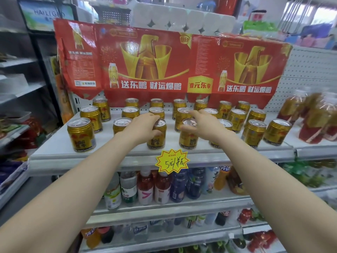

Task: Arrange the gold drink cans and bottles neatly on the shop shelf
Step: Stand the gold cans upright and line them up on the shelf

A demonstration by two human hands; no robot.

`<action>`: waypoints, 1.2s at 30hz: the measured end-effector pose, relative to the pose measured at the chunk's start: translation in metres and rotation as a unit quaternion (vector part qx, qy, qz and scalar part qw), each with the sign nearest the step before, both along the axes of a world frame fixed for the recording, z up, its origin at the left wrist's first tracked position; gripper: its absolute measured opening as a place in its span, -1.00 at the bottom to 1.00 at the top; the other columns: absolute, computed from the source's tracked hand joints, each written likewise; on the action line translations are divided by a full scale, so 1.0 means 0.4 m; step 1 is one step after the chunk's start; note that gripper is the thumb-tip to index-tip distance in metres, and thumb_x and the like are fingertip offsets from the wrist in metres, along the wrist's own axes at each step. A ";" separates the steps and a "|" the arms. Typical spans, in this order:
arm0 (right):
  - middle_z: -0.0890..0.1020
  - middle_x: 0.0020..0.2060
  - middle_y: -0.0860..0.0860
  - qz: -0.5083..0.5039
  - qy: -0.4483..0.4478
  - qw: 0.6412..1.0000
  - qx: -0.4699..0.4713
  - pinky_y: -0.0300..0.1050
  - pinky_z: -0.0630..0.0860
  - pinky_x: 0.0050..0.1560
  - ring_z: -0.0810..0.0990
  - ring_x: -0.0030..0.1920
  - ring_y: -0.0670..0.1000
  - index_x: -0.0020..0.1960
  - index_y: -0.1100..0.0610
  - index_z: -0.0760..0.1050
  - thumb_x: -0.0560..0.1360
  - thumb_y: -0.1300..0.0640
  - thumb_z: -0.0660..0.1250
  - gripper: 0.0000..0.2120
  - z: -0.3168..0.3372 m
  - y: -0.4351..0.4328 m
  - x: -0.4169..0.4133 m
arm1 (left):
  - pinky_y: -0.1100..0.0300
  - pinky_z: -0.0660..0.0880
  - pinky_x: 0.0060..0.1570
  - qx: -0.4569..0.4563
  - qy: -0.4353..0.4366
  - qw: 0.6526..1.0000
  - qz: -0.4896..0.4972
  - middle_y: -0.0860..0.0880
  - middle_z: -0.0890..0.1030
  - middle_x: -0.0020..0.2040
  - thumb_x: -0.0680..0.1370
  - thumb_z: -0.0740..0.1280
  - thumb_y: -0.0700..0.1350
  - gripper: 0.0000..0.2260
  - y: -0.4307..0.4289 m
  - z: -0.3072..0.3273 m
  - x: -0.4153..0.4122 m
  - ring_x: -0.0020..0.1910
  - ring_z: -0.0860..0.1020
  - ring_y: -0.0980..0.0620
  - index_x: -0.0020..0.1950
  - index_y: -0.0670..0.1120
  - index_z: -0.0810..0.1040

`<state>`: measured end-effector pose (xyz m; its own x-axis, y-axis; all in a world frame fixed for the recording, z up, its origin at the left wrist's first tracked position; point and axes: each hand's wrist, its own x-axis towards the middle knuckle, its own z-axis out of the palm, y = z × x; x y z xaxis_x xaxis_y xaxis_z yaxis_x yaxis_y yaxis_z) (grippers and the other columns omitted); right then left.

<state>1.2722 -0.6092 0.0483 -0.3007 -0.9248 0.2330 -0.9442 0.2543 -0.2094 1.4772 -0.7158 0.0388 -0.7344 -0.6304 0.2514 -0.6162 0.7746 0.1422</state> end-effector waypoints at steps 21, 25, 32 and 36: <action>0.50 0.24 0.06 0.033 0.010 0.999 -0.028 -0.03 0.46 0.17 0.49 0.21 0.08 0.45 0.07 0.38 0.53 -0.19 0.36 -0.41 -0.024 0.121 -0.260 | -0.02 0.45 0.21 0.016 0.047 0.999 0.023 -0.05 0.49 0.31 0.56 0.35 0.09 -0.51 0.157 0.000 -0.270 0.26 0.47 -0.08 0.43 -0.08 0.41; 0.51 0.25 0.05 0.060 0.014 0.998 -0.024 -0.02 0.47 0.17 0.48 0.22 0.08 0.44 0.07 0.40 0.52 -0.25 0.34 -0.39 -0.020 0.123 -0.276 | -0.03 0.48 0.16 0.014 0.033 0.998 0.042 -0.03 0.51 0.27 0.54 0.37 0.09 -0.55 0.161 0.005 -0.276 0.22 0.49 -0.08 0.38 -0.08 0.46; 0.49 0.33 0.08 0.017 0.063 0.990 -0.123 0.03 0.35 0.30 0.39 0.33 0.12 0.44 0.07 0.41 0.60 -0.18 0.23 -0.49 0.017 0.218 -0.430 | 0.04 0.32 0.35 -0.035 0.087 0.995 0.024 -0.03 0.37 0.47 0.56 0.35 0.12 -0.43 0.241 0.020 -0.406 0.43 0.34 -0.04 0.50 -0.08 0.34; 0.47 0.34 0.11 -0.015 0.054 0.998 -0.022 0.09 0.43 0.27 0.42 0.33 0.15 0.47 0.05 0.35 0.54 -0.29 0.25 -0.37 -0.010 0.281 -0.511 | 0.01 0.36 0.34 -0.007 0.072 0.997 0.004 -0.06 0.37 0.47 0.57 0.32 0.14 -0.41 0.283 -0.008 -0.497 0.41 0.36 -0.06 0.51 -0.09 0.30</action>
